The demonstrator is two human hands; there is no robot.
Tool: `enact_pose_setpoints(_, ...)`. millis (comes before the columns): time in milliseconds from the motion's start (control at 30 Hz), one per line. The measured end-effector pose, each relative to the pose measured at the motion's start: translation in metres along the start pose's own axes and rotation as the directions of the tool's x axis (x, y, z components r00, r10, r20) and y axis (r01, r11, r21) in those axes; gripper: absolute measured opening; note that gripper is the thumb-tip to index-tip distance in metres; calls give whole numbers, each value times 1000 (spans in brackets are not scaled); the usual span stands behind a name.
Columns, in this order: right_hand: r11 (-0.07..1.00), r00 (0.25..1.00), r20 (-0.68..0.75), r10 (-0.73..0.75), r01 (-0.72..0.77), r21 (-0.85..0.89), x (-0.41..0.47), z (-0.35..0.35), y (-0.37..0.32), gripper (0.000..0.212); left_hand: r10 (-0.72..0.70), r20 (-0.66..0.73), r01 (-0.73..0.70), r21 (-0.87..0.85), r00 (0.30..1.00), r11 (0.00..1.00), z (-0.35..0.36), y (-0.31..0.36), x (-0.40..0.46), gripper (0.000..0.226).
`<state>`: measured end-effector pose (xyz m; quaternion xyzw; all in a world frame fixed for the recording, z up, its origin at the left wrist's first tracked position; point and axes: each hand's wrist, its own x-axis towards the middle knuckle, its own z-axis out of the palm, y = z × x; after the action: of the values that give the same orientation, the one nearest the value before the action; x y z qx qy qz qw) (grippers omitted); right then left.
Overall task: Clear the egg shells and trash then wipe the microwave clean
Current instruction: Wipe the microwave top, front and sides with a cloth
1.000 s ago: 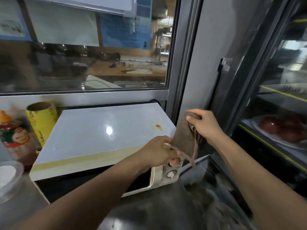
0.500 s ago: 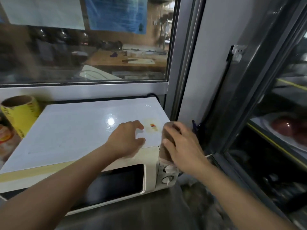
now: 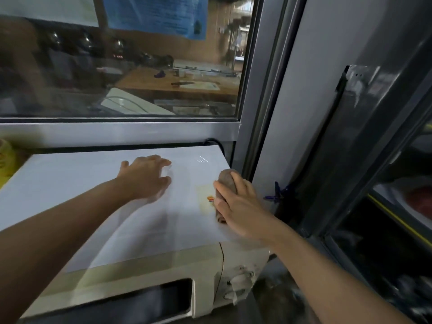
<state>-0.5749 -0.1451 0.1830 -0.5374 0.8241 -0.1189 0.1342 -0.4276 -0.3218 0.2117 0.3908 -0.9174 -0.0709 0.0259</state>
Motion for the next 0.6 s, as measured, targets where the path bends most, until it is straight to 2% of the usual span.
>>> enact_pose_setpoints(200, 997, 999, -13, -31, 32, 76, 85, -20, 4, 47, -83, 31, 82, 17, 996, 996, 1, -19, 30, 43)
enact_pose_setpoints(367, 990, 997, -55, -57, 64, 124, 147, -26, 8, 42, -69, -13, 70, 58, 998, 996, 4, -20, 30, 46)
enact_pose_setpoints(500, 995, 994, -79, -76, 80, 56, 163, -27, 9, 38, -60, -16, 61, 66, 998, 996, 2, -21, 31, 48)
enact_pose_setpoints(600, 995, 992, -82, -98, 100, 11, 159, -25, 9, 46, -64, -19, 65, 55, 998, 996, 2, -21, 31, 49)
